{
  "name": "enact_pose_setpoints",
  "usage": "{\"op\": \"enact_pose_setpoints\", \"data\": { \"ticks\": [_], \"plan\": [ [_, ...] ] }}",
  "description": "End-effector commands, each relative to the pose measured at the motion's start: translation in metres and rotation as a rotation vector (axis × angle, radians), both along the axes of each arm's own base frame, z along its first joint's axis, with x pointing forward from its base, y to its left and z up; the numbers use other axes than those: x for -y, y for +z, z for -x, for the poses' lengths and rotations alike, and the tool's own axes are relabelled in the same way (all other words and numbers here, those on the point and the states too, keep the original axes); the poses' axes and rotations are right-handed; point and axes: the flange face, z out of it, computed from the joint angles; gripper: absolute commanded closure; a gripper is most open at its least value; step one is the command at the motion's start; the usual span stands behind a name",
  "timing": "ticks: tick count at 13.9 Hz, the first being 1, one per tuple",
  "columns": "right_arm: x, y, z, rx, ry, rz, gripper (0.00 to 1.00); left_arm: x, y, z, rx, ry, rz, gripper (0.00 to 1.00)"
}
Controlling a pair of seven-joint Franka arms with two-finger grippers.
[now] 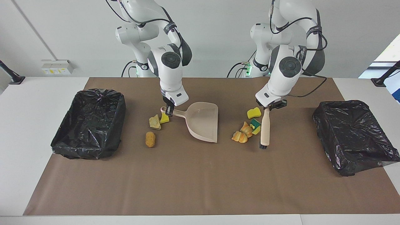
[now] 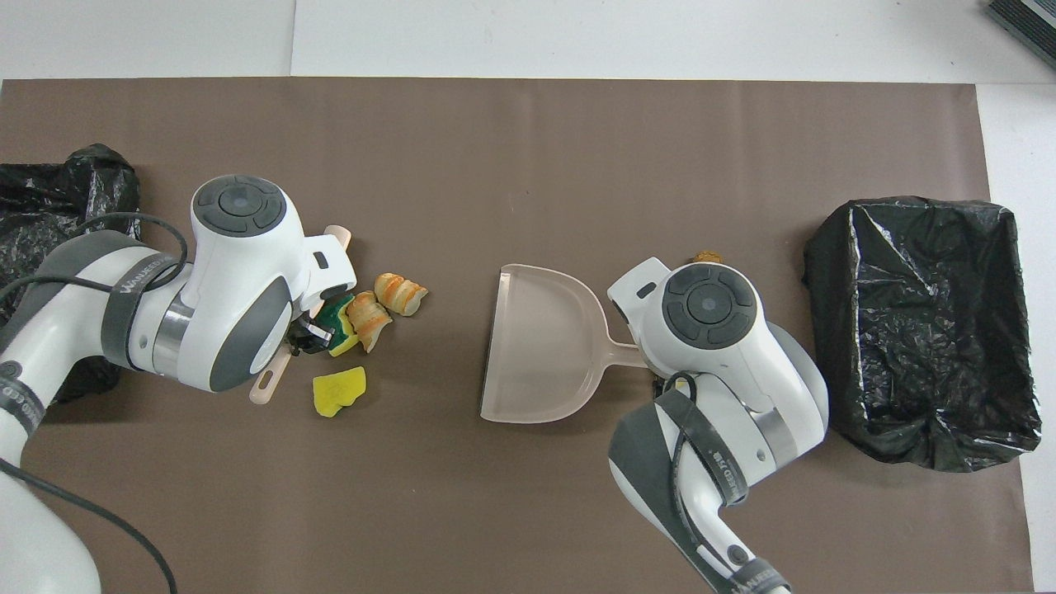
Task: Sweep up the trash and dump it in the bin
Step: 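Sweep the sponge and rolls with the left gripper's brush into the dustpan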
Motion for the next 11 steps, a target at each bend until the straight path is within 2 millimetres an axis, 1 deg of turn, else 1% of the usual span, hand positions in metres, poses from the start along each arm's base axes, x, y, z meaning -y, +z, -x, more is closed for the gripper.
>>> {"op": "enact_pose_setpoints", "data": {
  "ticks": [1, 2, 4, 6, 7, 8, 9, 10, 11],
  "plan": [
    [0.006, -0.002, 0.01, -0.039, -0.037, -0.001, 1.0, -0.038, -0.014, 0.023, -0.018, 0.095, 0.005, 1.0],
    [0.005, -0.003, 0.012, -0.046, -0.061, 0.007, 1.0, -0.053, -0.018, 0.026, -0.005, 0.125, 0.009, 1.0],
    [0.0, -0.006, 0.015, -0.05, -0.086, 0.021, 1.0, -0.076, -0.029, 0.033, 0.02, 0.167, 0.018, 1.0],
    [0.0, -0.007, 0.015, -0.047, -0.084, 0.022, 1.0, -0.08, -0.045, 0.035, 0.022, 0.202, 0.011, 1.0],
    [0.0, -0.008, 0.016, -0.046, -0.084, 0.021, 1.0, -0.081, -0.056, 0.038, 0.028, 0.222, 0.009, 1.0],
    [0.0, -0.008, 0.016, -0.046, -0.084, 0.021, 1.0, -0.076, -0.068, 0.042, 0.032, 0.235, 0.005, 1.0],
    [0.0, -0.008, 0.016, -0.046, -0.084, 0.021, 1.0, -0.069, -0.073, 0.041, 0.052, 0.265, 0.001, 1.0],
    [0.0, -0.009, 0.016, -0.047, -0.084, 0.022, 1.0, -0.054, -0.08, 0.041, 0.055, 0.279, -0.008, 1.0],
    [0.0, -0.009, 0.016, -0.047, -0.084, 0.022, 1.0, -0.027, -0.084, 0.043, 0.067, 0.27, -0.012, 1.0]
  ]
}}
